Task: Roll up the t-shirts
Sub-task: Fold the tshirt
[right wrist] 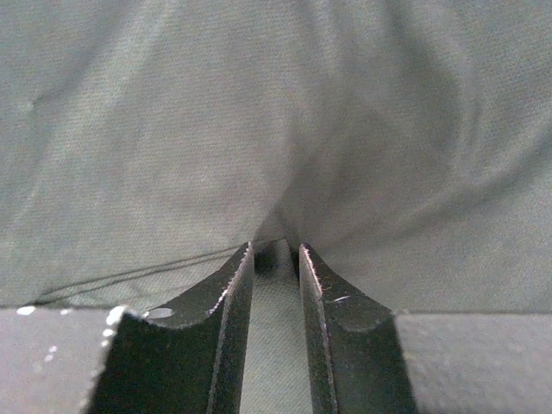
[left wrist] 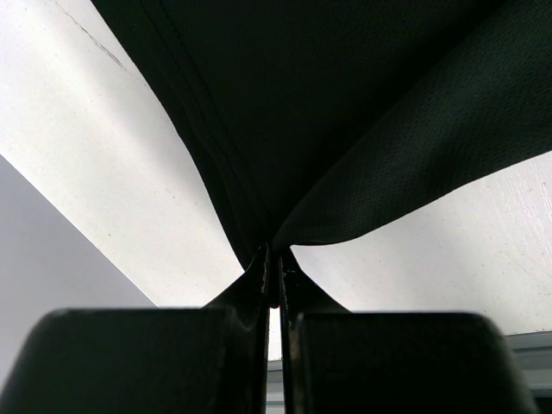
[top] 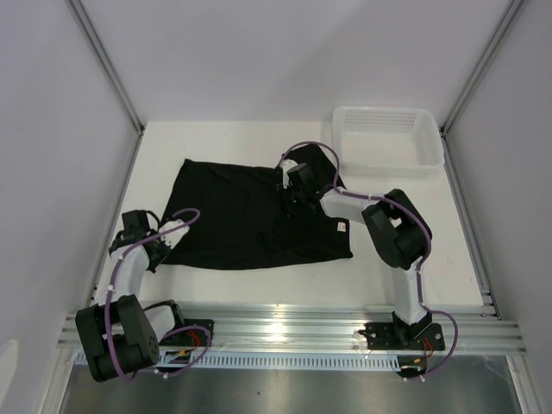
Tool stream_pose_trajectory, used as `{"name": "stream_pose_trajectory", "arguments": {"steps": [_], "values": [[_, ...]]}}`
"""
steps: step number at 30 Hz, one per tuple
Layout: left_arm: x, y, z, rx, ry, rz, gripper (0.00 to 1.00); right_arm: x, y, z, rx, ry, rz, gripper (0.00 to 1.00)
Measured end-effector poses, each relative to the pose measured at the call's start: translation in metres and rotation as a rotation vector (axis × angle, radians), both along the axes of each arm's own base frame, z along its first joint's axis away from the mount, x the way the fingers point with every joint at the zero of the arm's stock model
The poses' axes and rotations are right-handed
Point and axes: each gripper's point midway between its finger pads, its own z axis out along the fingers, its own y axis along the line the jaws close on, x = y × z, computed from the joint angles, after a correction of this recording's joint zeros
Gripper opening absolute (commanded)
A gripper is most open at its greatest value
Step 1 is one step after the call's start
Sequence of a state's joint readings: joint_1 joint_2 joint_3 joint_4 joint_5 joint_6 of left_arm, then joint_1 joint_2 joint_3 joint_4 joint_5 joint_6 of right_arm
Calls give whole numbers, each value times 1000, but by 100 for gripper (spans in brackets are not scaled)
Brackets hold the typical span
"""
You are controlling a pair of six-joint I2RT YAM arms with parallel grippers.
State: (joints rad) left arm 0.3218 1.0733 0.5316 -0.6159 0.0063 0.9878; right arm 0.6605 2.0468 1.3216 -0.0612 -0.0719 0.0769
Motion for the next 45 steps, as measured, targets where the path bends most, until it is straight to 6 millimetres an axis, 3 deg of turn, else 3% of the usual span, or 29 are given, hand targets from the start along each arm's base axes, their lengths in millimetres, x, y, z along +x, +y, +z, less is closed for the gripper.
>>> {"name": "stream_pose_trajectory", "arguments": {"steps": [10, 16, 21, 26, 30, 34, 39, 45], "values": [[0, 0, 0, 0, 0, 0, 1, -7, -1, -1, -16, 3, 2, 31], [0, 0, 0, 0, 0, 0, 1, -7, 0, 4, -22, -16, 1, 24], [0, 0, 0, 0, 0, 0, 1, -7, 1, 9, -23, -31, 1, 13], [0, 0, 0, 0, 0, 0, 1, -9, 0, 7, -29, -27, -2, 11], [0, 0, 0, 0, 0, 0, 1, -9, -2, 5, -36, -27, -4, 0], [0, 0, 0, 0, 0, 0, 1, -9, -2, 7, -34, -29, -7, 1], [1, 0, 2, 1, -4, 1, 1, -10, -3, 13, -27, -37, -9, 21], [4, 1, 4, 4, -13, 1, 1, -11, -3, 13, -26, -36, -8, 25]]}}
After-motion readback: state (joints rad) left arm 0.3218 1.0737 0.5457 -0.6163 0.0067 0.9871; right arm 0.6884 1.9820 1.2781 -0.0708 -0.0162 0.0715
